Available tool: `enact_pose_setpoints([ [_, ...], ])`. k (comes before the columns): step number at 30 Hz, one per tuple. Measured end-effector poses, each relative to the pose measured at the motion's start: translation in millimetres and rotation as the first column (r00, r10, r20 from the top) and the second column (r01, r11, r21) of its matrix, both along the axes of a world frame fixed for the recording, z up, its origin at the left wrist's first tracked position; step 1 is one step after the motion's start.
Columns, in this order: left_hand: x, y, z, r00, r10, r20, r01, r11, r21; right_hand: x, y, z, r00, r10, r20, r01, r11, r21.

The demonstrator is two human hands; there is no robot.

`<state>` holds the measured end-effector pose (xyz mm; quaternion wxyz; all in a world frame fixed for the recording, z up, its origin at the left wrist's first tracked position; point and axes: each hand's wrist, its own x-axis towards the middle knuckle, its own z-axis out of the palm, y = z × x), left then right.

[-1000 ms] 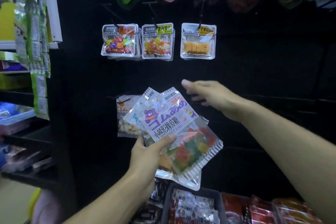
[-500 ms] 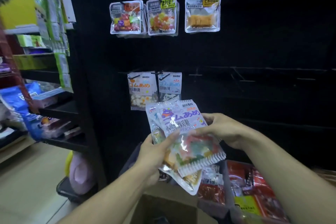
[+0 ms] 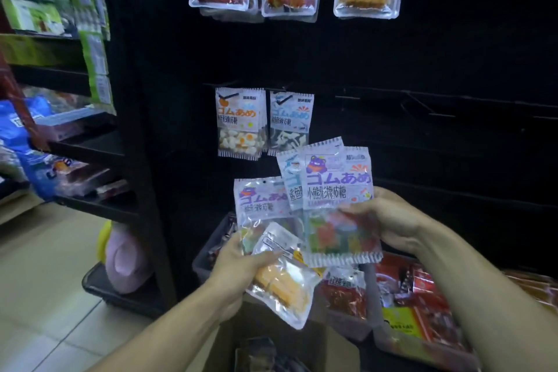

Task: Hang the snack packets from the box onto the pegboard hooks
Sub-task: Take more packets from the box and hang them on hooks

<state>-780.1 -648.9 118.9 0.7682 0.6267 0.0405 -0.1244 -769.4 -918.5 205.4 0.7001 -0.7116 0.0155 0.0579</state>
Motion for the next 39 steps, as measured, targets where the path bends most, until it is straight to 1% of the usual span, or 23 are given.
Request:
enact_pose_setpoints([
  [2, 12.1, 5.0, -8.3, 0.988, 0.156, -0.012, -0.156, 0.988, 0.004, 3.5, 4.2, -8.2, 0.999, 0.004, 0.037, -0.005, 0.999, 0.036],
  [4, 22.2, 5.5, -14.0, 0.973, 0.232, 0.0, -0.232, 0.972, -0.033, 7.7, 11.6, -24.4, 1.0, 0.026, 0.017, -0.028, 0.995, 0.095],
  [6, 31.9, 1.0, -20.7, 0.971, 0.24, 0.015, -0.238, 0.969, -0.061, 12.4, 22.4, -42.0, 0.999, 0.038, 0.001, -0.037, 0.986, 0.16],
  [10, 42.1, -12.9, -38.2, 0.975, 0.2, 0.1, -0.198, 0.98, -0.025, 18.8, 44.1, -72.2, 0.997, -0.082, -0.005, 0.08, 0.965, 0.251],
  [12, 46.1, -19.4, -45.2, 0.967, 0.216, 0.134, -0.213, 0.976, -0.038, 21.5, 50.1, -87.8, 0.992, -0.129, -0.008, 0.125, 0.942, 0.31],
  [15, 52.4, -26.3, -49.4, 0.966, 0.248, 0.076, -0.237, 0.963, -0.128, 25.5, 61.2, -108.4, 0.983, -0.164, -0.088, 0.184, 0.911, 0.369],
  [17, 54.4, -27.8, -47.4, 0.973, 0.23, 0.007, -0.223, 0.952, -0.21, 25.9, 68.1, -114.7, 0.982, -0.151, -0.115, 0.185, 0.899, 0.398],
  [18, 55.2, -29.3, -44.7, 0.981, 0.195, -0.013, -0.192, 0.953, -0.234, 26.2, 71.2, -115.4, 0.984, -0.138, -0.111, 0.171, 0.904, 0.391],
  [21, 60.8, -29.3, -45.5, 0.993, 0.12, 0.011, -0.115, 0.969, -0.221, 25.1, 75.1, -111.9, 0.986, -0.143, -0.081, 0.163, 0.915, 0.37],
  [25, 68.8, -29.1, -47.4, 0.998, 0.055, 0.026, -0.047, 0.968, -0.248, 25.7, 69.1, -107.6, 0.971, -0.237, -0.023, 0.229, 0.903, 0.365],
  [28, 69.8, -31.9, -43.5, 1.0, 0.01, -0.015, -0.015, 0.943, -0.332, 24.7, 69.3, -104.3, 0.958, -0.285, -0.009, 0.267, 0.886, 0.38],
  [31, 71.3, -34.2, -40.1, 0.999, 0.045, -0.013, -0.047, 0.951, -0.306, 25.9, 67.9, -95.1, 0.927, -0.371, 0.051, 0.331, 0.875, 0.354],
  [33, 75.4, -36.2, -47.1, 0.997, 0.077, 0.003, -0.072, 0.953, -0.296, 27.9, 63.9, -89.3, 0.9, -0.419, 0.118, 0.372, 0.881, 0.293],
  [35, 72.9, -39.1, -42.5, 0.996, 0.091, 0.01, -0.085, 0.962, -0.26, 27.8, 61.3, -83.5, 0.88, -0.438, 0.183, 0.392, 0.888, 0.239],
  [37, 68.0, -41.4, -33.1, 0.996, 0.093, 0.015, -0.086, 0.963, -0.257, 27.7, 57.5, -74.4, 0.842, -0.477, 0.254, 0.421, 0.874, 0.244],
  [39, 68.9, -41.8, -37.1, 0.993, 0.114, -0.006, -0.113, 0.967, -0.23, 30.0, 50.8, -58.5, 0.784, -0.527, 0.328, 0.454, 0.848, 0.274],
])
